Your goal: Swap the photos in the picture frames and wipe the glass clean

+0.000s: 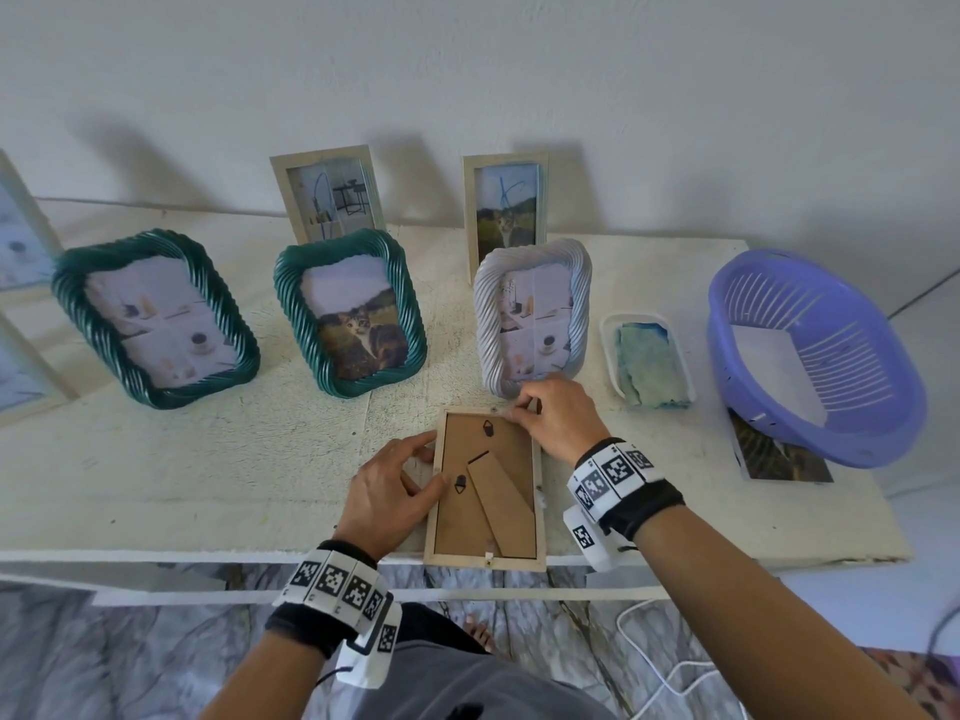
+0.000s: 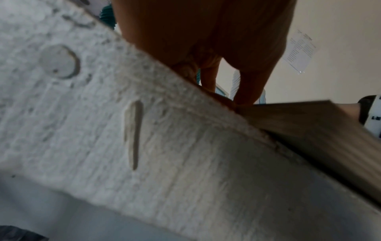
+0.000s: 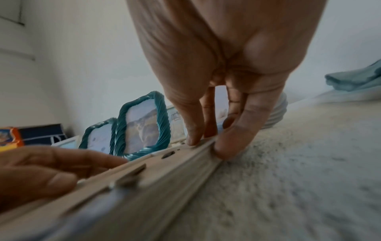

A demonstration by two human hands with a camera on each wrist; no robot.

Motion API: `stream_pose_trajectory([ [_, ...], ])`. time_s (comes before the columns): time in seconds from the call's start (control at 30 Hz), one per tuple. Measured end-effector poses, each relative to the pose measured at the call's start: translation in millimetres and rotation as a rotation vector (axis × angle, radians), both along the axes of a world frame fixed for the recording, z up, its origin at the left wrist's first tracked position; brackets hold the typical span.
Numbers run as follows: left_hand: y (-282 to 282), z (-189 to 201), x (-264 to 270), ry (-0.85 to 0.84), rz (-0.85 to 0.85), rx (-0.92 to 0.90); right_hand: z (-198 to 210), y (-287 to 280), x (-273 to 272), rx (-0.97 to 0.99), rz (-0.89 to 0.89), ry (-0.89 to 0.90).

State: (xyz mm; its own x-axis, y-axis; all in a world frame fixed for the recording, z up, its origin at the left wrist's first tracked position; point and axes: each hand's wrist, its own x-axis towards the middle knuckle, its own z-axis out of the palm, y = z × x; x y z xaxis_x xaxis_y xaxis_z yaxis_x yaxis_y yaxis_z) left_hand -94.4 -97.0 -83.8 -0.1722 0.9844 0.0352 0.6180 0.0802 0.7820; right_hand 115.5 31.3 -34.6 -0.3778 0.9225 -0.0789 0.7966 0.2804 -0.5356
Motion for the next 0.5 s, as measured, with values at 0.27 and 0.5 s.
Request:
stream_pose_trajectory([
  [0.27,2,3,3,0.006,0.021,0.007,10,-84,14,0.177,0.192,-0.126],
  [0.5,-1,2,2,-0.002,0.003,0.006,-13,-147,23,0.237,0.348,-0.137],
])
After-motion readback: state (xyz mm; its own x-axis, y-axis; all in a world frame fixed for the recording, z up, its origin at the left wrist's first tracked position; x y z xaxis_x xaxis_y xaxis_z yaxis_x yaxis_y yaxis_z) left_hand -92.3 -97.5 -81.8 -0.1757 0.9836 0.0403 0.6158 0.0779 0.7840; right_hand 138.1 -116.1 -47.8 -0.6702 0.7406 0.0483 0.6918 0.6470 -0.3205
